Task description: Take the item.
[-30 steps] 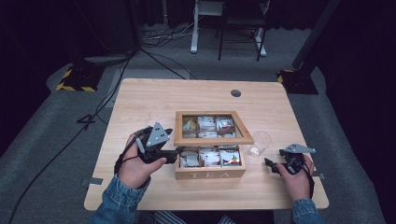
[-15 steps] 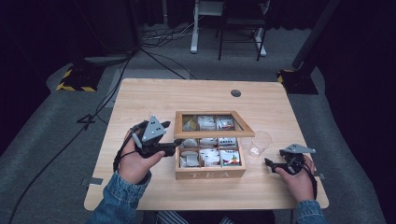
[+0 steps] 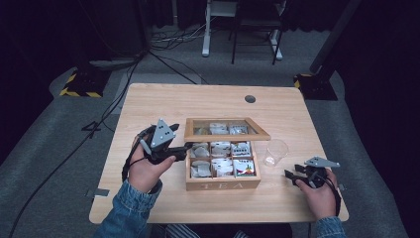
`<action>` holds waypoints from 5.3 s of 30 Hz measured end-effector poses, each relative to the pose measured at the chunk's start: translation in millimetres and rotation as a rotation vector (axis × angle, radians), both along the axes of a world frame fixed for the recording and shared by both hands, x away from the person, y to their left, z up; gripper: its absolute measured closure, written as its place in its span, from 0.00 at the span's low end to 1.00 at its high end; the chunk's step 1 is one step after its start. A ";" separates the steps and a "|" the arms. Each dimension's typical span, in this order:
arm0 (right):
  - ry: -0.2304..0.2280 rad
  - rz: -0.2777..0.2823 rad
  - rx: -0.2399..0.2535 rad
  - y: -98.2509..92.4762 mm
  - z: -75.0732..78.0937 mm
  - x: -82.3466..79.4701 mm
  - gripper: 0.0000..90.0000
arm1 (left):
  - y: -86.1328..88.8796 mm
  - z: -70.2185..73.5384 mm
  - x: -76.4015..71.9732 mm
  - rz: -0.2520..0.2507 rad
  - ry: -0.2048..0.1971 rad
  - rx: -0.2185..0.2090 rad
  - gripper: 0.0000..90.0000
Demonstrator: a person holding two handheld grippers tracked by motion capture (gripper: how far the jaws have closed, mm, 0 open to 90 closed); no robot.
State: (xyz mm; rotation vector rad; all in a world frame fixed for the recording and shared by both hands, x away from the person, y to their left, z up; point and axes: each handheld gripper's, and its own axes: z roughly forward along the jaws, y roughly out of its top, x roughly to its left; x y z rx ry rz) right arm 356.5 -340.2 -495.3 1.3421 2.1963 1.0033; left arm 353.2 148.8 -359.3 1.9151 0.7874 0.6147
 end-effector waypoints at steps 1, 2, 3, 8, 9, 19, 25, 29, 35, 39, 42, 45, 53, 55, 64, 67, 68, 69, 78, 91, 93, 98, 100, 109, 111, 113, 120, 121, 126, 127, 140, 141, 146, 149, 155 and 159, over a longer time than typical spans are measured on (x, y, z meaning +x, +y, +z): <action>-0.001 0.002 0.003 0.0 1.4 -0.7 0.53 | -0.1 -0.1 0.2 -0.001 0.001 -0.002 0.35; -0.002 -0.001 0.006 0.5 2.8 -1.3 0.54 | -0.2 0.0 0.6 0.001 -0.002 -0.003 0.35; -0.003 -0.005 0.011 1.3 5.2 -2.5 0.55 | -0.3 0.1 0.7 0.001 -0.001 -0.005 0.35; -0.001 0.002 0.037 7.4 13.4 -4.8 0.55 | 0.2 0.8 1.5 0.002 -0.005 -0.005 0.35; 0.000 0.003 0.037 8.8 13.8 -4.9 0.55 | 0.2 0.8 1.5 0.002 -0.004 -0.006 0.35; 0.017 -0.004 0.057 15.5 31.0 -10.1 0.57 | 0.3 1.7 3.7 0.005 -0.007 -0.020 0.35; 0.017 0.014 0.073 27.2 47.7 -12.7 0.59 | 0.8 2.4 5.4 0.006 -0.014 -0.027 0.35; 0.016 0.040 0.065 37.9 59.6 -14.9 0.60 | -0.3 2.2 4.8 0.007 -0.025 -0.014 0.35; -0.008 0.076 0.071 52.6 79.1 -18.5 0.62 | -2.2 0.0 5.2 0.006 -0.022 -0.003 0.35; -0.001 0.092 0.053 57.5 92.1 -25.5 0.64 | -1.9 0.0 5.1 0.007 -0.022 -0.005 0.35; -0.017 0.105 0.065 62.8 102.2 -31.4 0.65 | -2.0 0.1 5.2 0.009 -0.023 -0.010 0.35; -0.039 0.142 0.065 74.3 110.0 -35.4 0.64 | -2.8 -0.1 5.1 0.014 -0.029 -0.014 0.35; -0.061 0.247 0.083 111.2 119.0 -35.0 0.64 | -3.7 -1.2 6.1 0.015 -0.039 -0.007 0.35; -0.058 0.264 0.083 118.9 119.1 -32.8 0.64 | -3.3 -1.3 6.6 0.013 -0.039 -0.009 0.35; -0.062 0.314 0.105 149.2 124.1 -27.4 0.63 | -1.6 -1.2 9.8 -0.001 -0.021 -0.041 0.35; -0.063 0.334 0.101 160.6 125.3 -25.2 0.63 | -0.1 -1.0 12.6 -0.010 -0.009 -0.064 0.35; -0.063 0.340 0.101 163.8 125.2 -24.0 0.63 | 0.3 -0.8 13.8 -0.013 -0.009 -0.069 0.35; -0.062 0.343 0.101 167.1 124.9 -22.8 0.63 | 0.4 -0.5 14.6 -0.014 -0.007 -0.072 0.35; -0.053 0.379 0.093 195.7 122.3 -15.6 0.64 | 0.0 2.2 16.8 -0.015 -0.017 -0.062 0.35; -0.048 0.426 0.071 231.0 119.9 -10.6 0.65 | -0.2 6.1 19.5 -0.013 -0.023 -0.052 0.36; -0.044 0.429 0.069 235.2 118.6 -9.2 0.65 | 0.1 6.3 20.2 -0.015 -0.021 -0.055 0.36; -0.035 0.436 0.064 242.3 115.3 -5.5 0.66 | -0.5 5.8 21.2 -0.016 -0.021 -0.057 0.36; -0.033 0.440 0.067 245.6 114.2 -4.8 0.66 | -1.5 4.9 21.5 -0.018 -0.020 -0.051 0.36; -0.002 0.469 0.051 259.6 102.1 -0.9 0.68 | -3.6 2.3 21.0 -0.021 -0.023 -0.042 0.36; 0.008 0.480 0.045 263.9 97.4 -0.5 0.69 | -3.7 2.0 20.8 -0.022 -0.023 -0.042 0.36; 0.024 0.495 0.037 268.4 92.3 -0.6 0.69 | -3.8 1.9 20.5 -0.022 -0.023 -0.041 0.36; 0.053 0.538 0.016 277.4 83.5 -4.8 0.69 | -3.6 1.9 20.4 -0.022 -0.024 -0.038 0.36; 0.055 0.541 0.015 277.9 82.9 -5.2 0.69 | -3.7 1.9 20.4 -0.022 -0.025 -0.038 0.36; 0.059 0.549 -0.003 280.7 79.0 -5.9 0.69 | -3.8 2.0 20.5 -0.020 -0.025 -0.040 0.36; 0.058 0.548 -0.009 280.8 78.2 -5.6 0.69 | -3.8 2.0 20.5 -0.021 -0.024 -0.040 0.36; 0.016 0.525 -0.097 277.7 74.9 -1.2 0.76 | -3.6 1.8 20.8 -0.022 -0.024 -0.044 0.36; 0.019 0.519 -0.101 277.4 74.6 -1.2 0.77 | -3.6 1.8 20.9 -0.023 -0.023 -0.045 0.36; 0.026 0.525 -0.120 277.3 72.3 0.1 0.81 | -3.3 1.9 21.4 -0.022 -0.022 -0.048 0.36; 0.040 0.533 -0.126 278.0 71.6 -0.1 0.90 | -3.2 1.9 21.6 -0.022 -0.023 -0.049 0.36; 0.037 0.529 -0.122 275.2 75.6 -0.8 0.99 | -3.7 1.3 22.0 -0.025 -0.018 -0.048 0.36; 0.014 0.520 -0.102 271.7 83.0 -1.9 1.00 | -3.6 1.6 22.3 -0.026 -0.020 -0.046 0.36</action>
